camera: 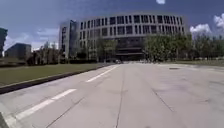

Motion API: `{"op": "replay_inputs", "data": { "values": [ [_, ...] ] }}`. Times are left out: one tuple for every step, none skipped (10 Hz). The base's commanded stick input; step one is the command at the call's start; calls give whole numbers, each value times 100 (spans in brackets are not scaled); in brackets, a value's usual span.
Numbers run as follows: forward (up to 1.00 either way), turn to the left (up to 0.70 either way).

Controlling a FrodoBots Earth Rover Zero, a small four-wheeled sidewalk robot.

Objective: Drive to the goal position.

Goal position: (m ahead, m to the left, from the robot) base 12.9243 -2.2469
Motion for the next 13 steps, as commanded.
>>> {"op": "replay_inputs", "data": {
  "values": [
    [85, 1],
    [85, 1],
    [85, 1],
    [85, 1],
    [85, 1],
    [85, 1],
    [85, 1],
    [85, 1],
    [85, 1],
    [85, 1],
    [85, 1],
    [85, -9],
    [85, -33]
  ]
}}
